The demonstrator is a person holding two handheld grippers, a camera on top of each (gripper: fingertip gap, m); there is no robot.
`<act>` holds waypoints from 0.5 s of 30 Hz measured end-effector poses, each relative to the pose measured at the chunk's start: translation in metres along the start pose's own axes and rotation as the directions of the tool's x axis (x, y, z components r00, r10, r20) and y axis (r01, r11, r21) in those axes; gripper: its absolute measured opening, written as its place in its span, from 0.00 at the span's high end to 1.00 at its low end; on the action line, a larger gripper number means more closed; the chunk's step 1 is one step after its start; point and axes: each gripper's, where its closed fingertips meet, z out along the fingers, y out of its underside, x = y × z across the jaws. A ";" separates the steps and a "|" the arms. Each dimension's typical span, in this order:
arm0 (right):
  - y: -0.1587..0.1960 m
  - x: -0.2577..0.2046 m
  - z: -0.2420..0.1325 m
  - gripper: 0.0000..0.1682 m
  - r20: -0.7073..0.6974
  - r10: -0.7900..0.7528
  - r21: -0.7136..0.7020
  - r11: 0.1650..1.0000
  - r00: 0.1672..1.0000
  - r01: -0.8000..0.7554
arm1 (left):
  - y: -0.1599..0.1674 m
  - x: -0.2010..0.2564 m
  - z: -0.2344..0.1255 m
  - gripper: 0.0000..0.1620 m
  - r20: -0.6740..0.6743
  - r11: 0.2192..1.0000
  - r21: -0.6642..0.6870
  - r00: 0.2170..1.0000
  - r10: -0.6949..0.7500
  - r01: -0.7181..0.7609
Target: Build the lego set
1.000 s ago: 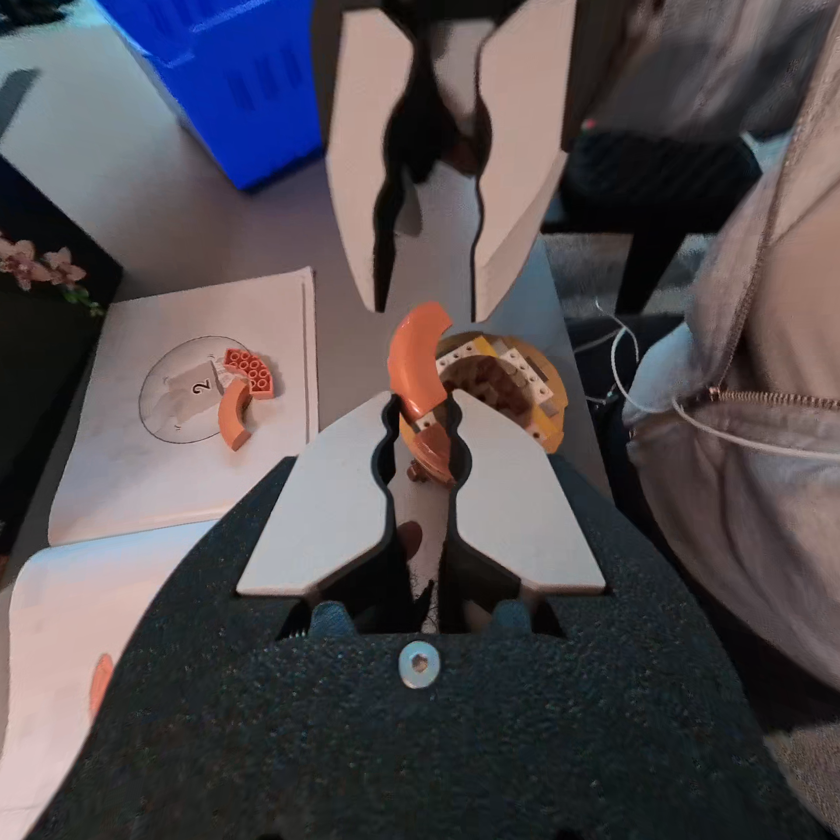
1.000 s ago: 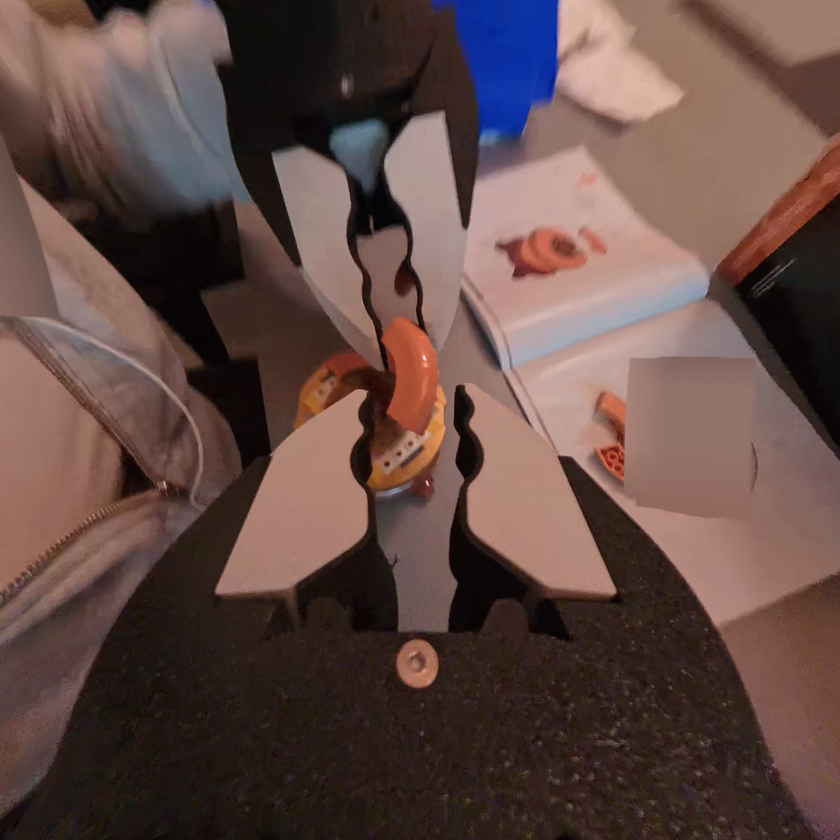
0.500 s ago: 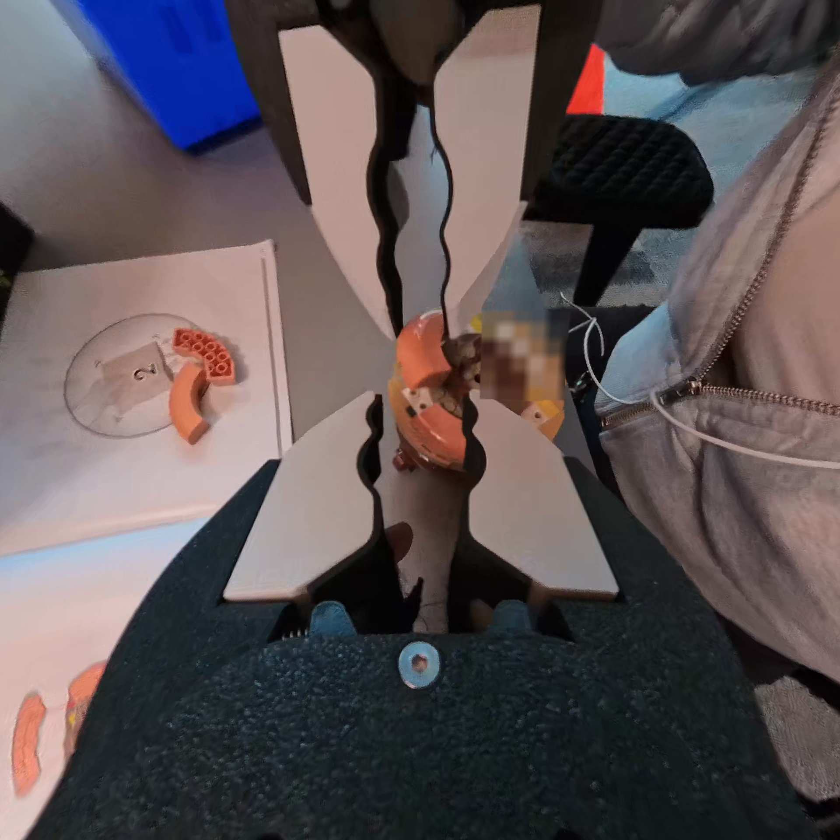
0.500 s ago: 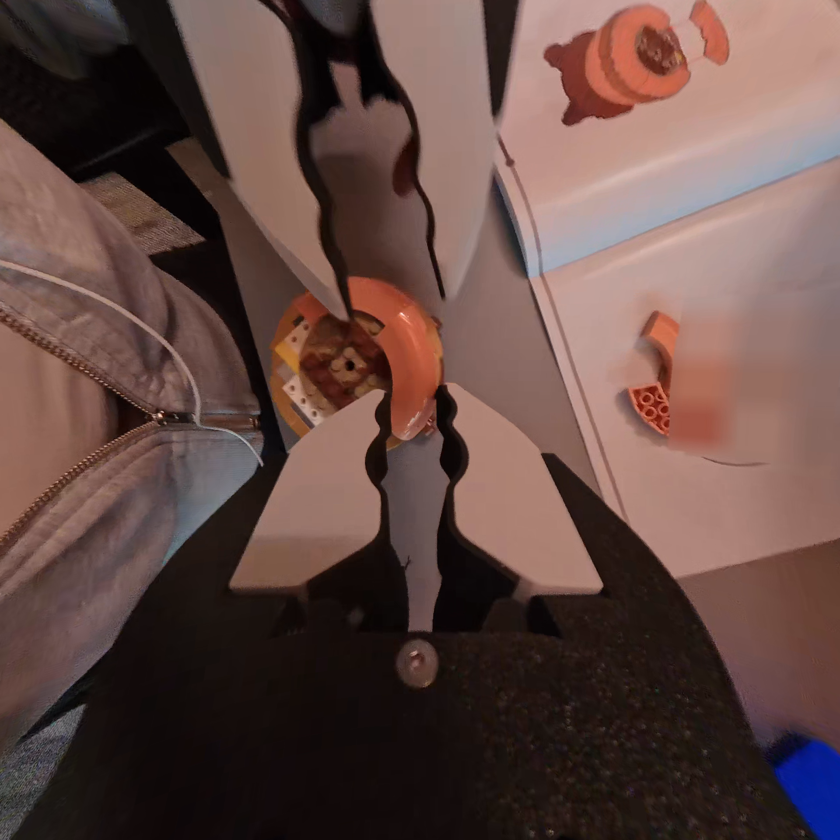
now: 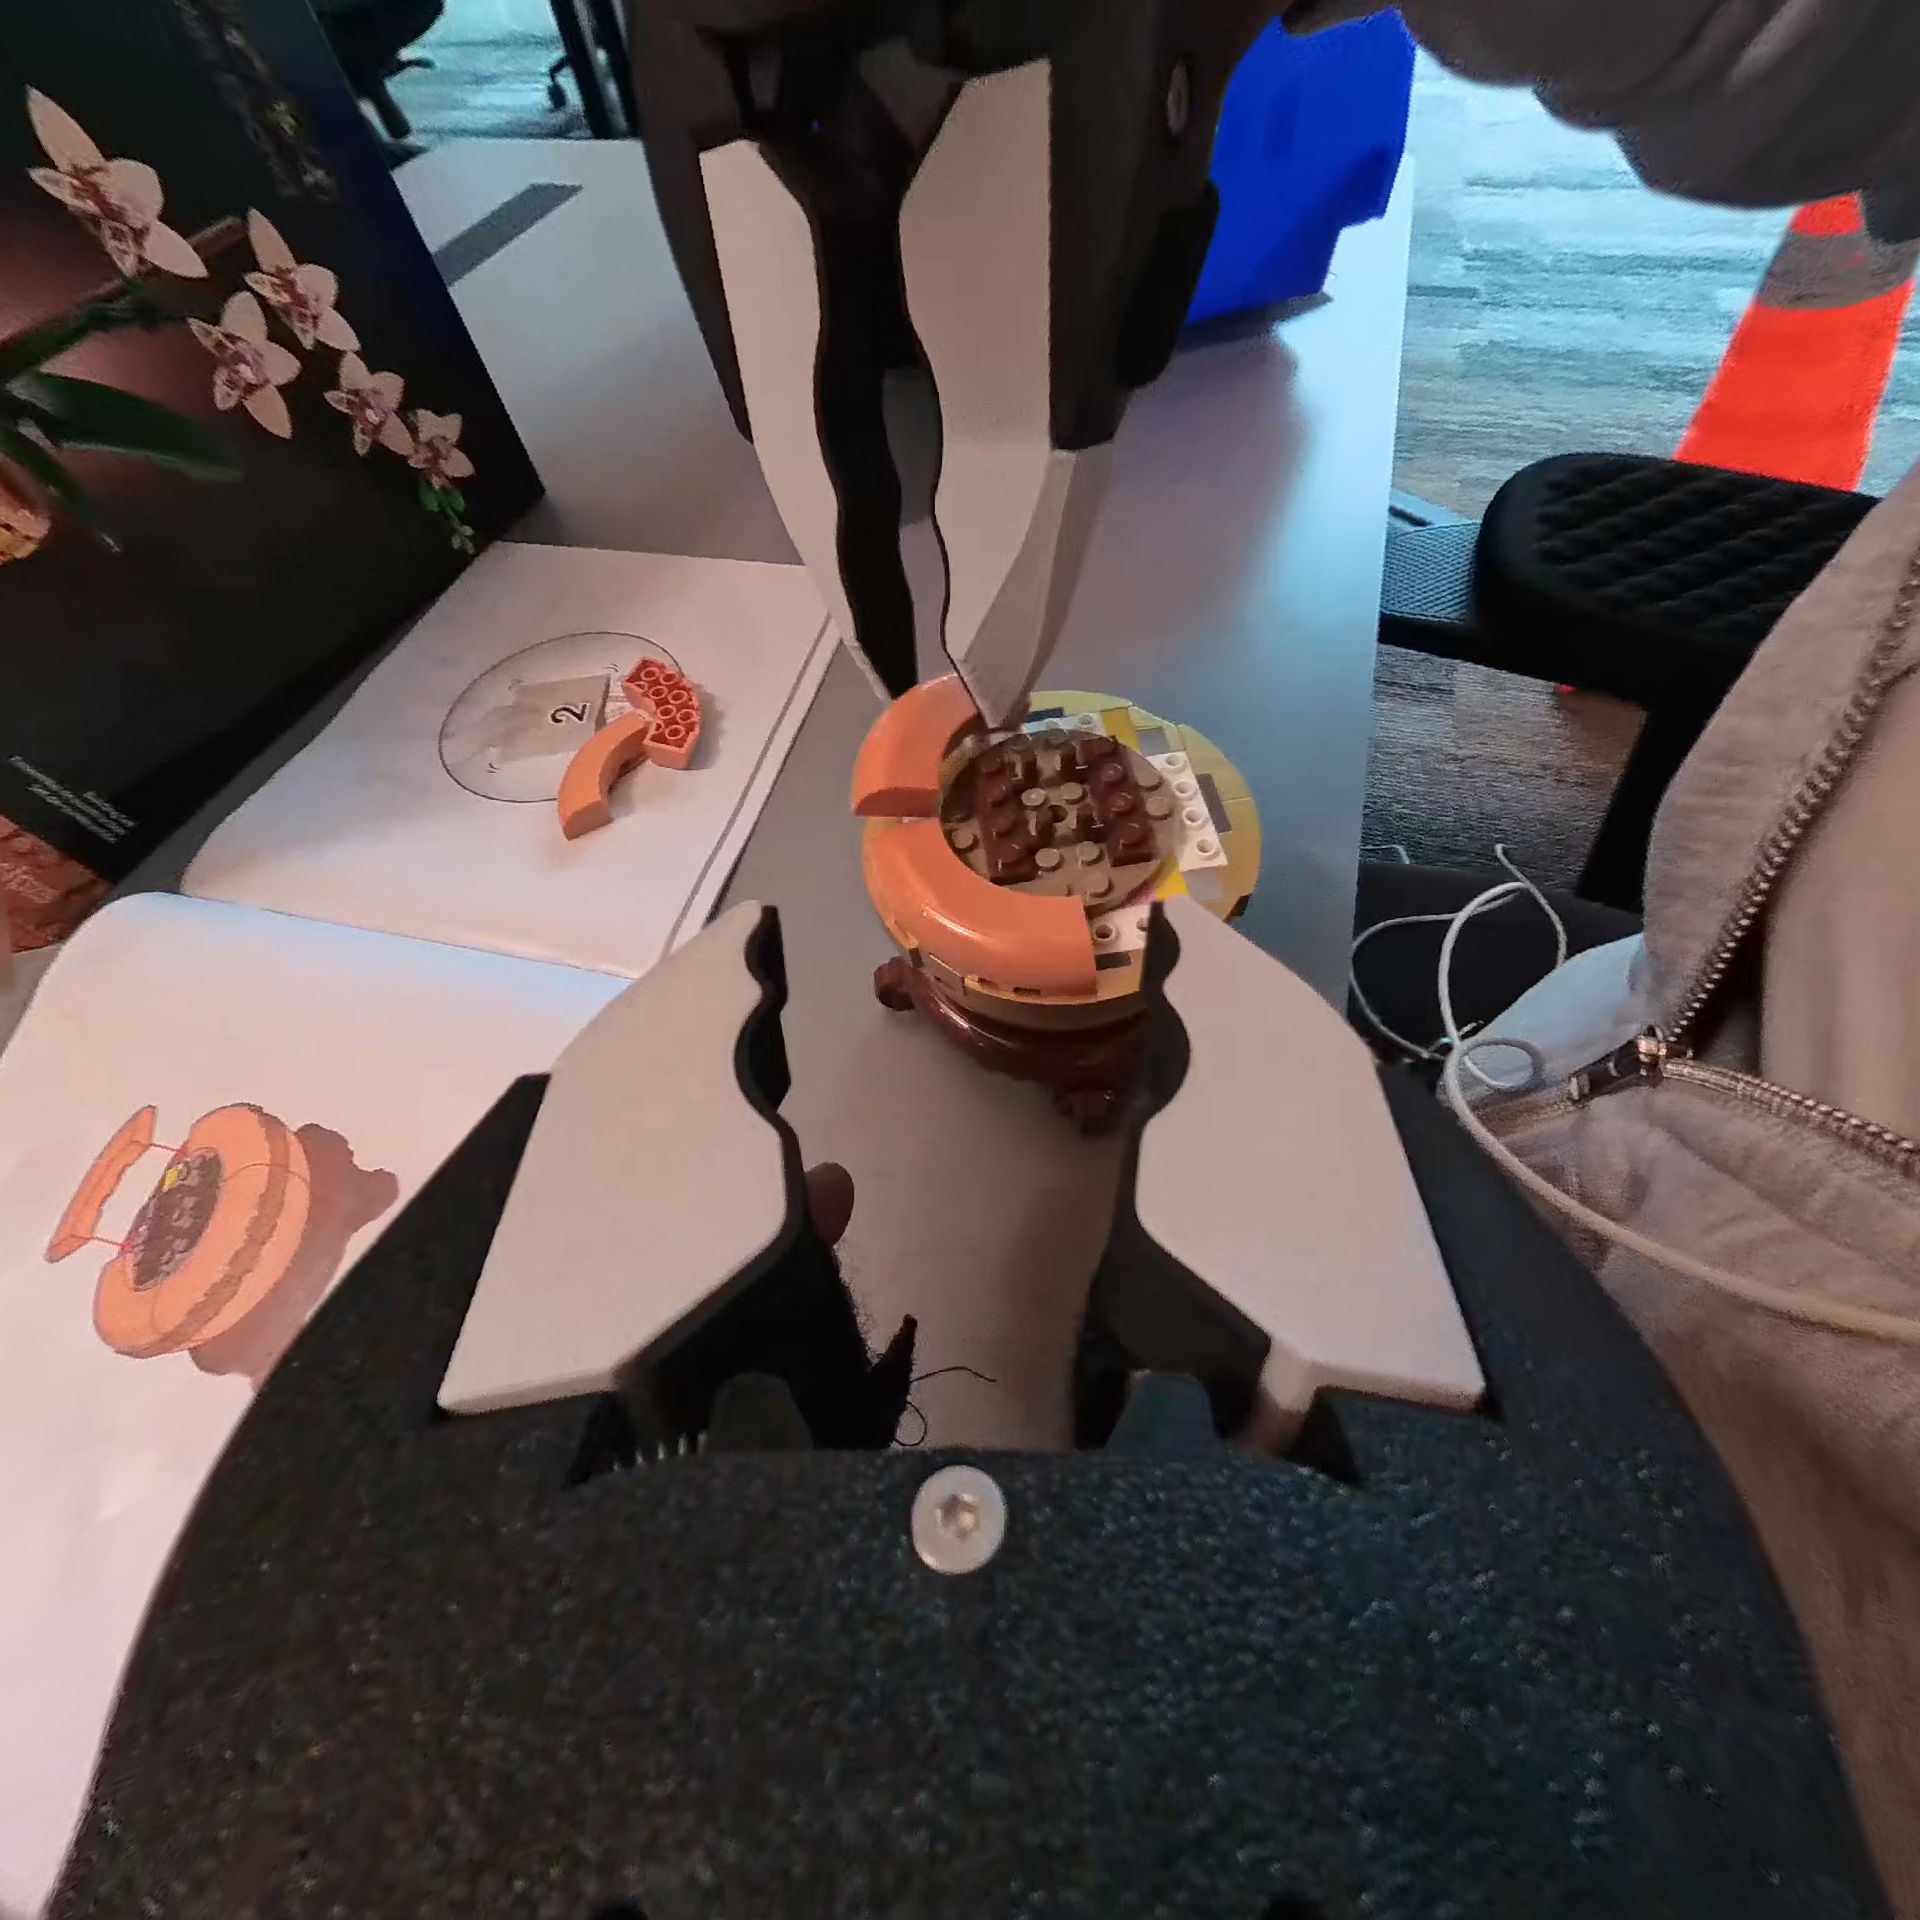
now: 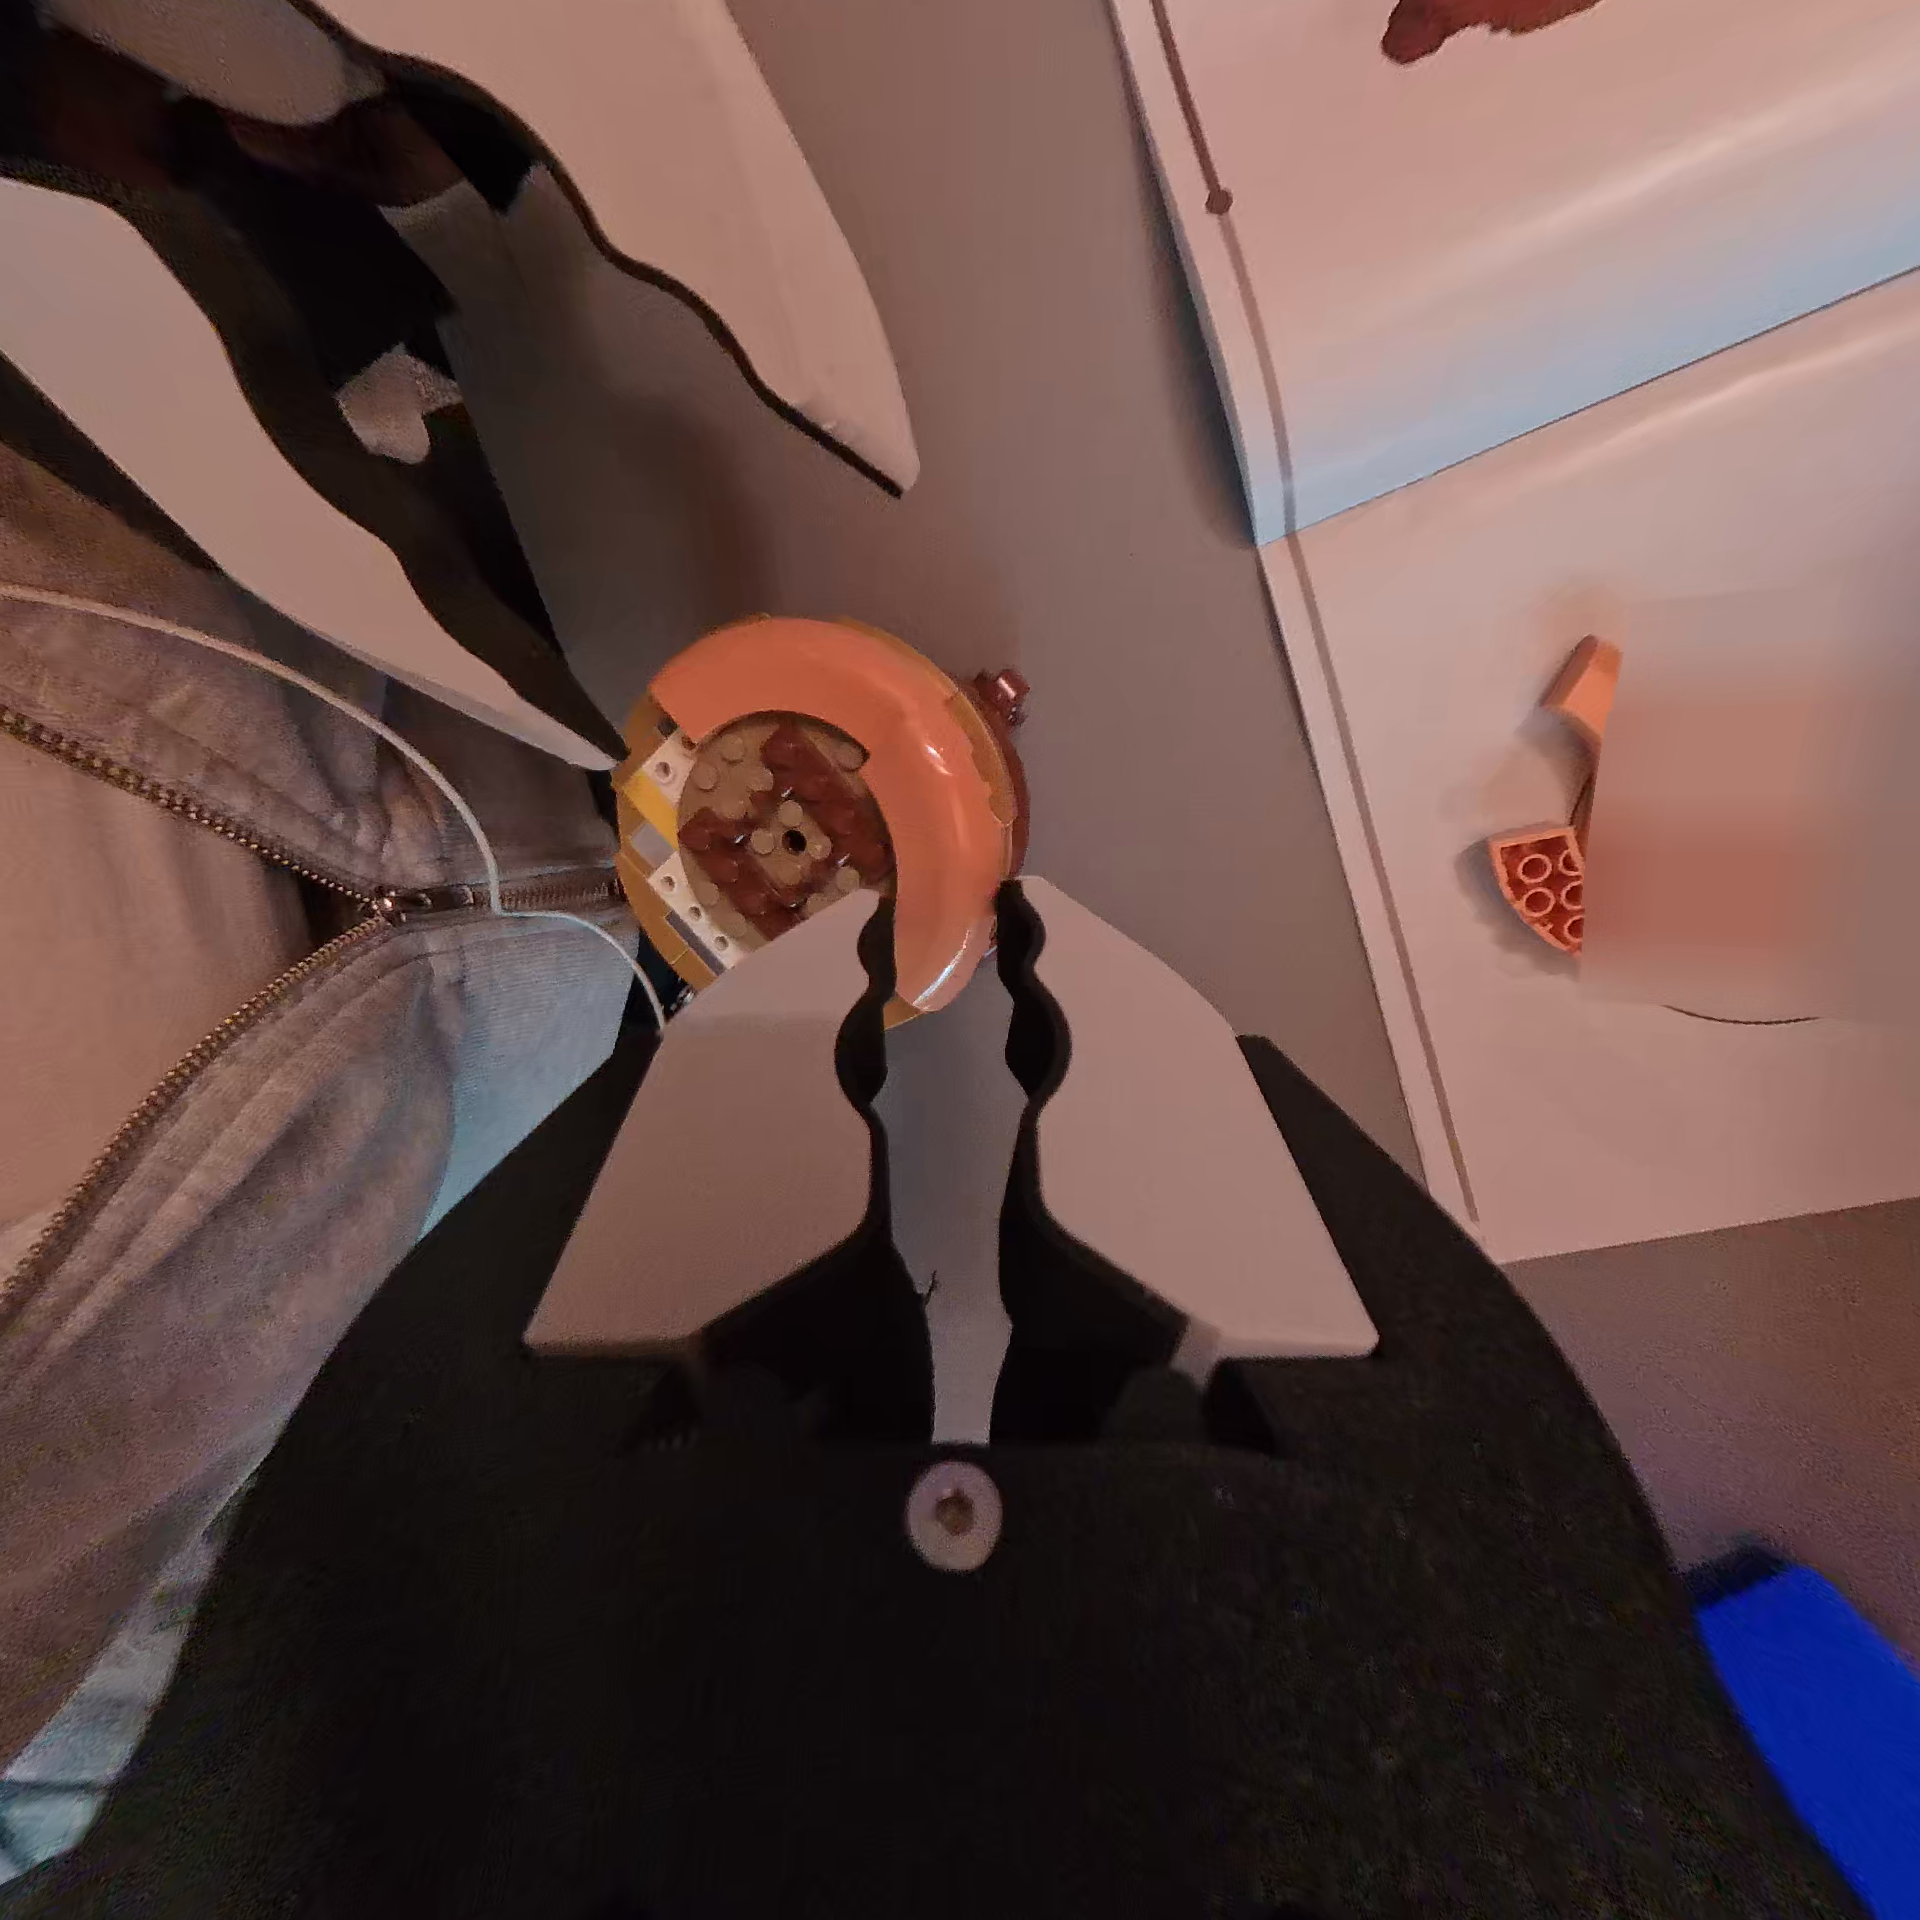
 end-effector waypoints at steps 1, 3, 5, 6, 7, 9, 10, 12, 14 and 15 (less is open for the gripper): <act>0.001 0.000 0.000 0.89 -0.001 0.004 -0.019 1.000 1.000 -0.004 | -0.001 -0.001 0.000 0.60 0.014 1.000 0.004 1.000 0.008 -0.008; 0.001 0.001 -0.001 0.89 0.000 0.028 -0.045 0.999 1.000 -0.028 | -0.003 -0.002 0.002 0.59 0.042 1.000 0.009 0.999 0.020 -0.020; 0.003 0.002 -0.003 0.89 -0.003 0.055 -0.082 0.995 0.998 -0.055 | -0.003 -0.001 0.004 0.59 0.058 1.000 0.014 0.998 0.017 -0.018; 0.004 0.002 -0.004 0.89 -0.001 0.065 -0.103 0.993 0.998 -0.065 | -0.002 0.000 0.005 0.59 0.060 1.000 0.017 0.998 0.015 -0.016; 0.004 0.000 -0.003 0.89 0.005 0.075 -0.121 0.990 0.997 -0.074 | -0.001 0.002 0.006 0.59 0.056 1.000 0.016 0.998 0.013 -0.014; 0.005 -0.003 0.000 0.89 0.010 0.092 -0.150 0.985 0.996 -0.090 | 0.002 0.004 0.006 0.60 0.049 1.000 0.010 0.999 0.012 -0.013; 0.004 -0.004 0.001 0.89 0.010 0.100 -0.157 0.983 0.995 -0.097 | 0.003 0.005 0.006 0.60 0.044 1.000 0.012 0.999 0.011 -0.012; 0.004 -0.002 0.002 0.89 -0.003 0.118 -0.164 0.980 0.993 -0.117 | 0.004 0.008 0.005 0.61 0.024 1.000 0.025 1.000 0.001 -0.001; 0.004 -0.002 0.004 0.89 -0.003 0.134 -0.174 0.976 0.991 -0.132 | 0.005 0.010 0.005 0.62 0.013 0.999 0.048 1.000 -0.010 0.009; 0.004 -0.003 0.004 0.89 -0.004 0.142 -0.175 0.974 0.990 -0.140 | 0.006 0.011 0.005 0.62 0.008 0.999 0.052 1.000 -0.011 0.011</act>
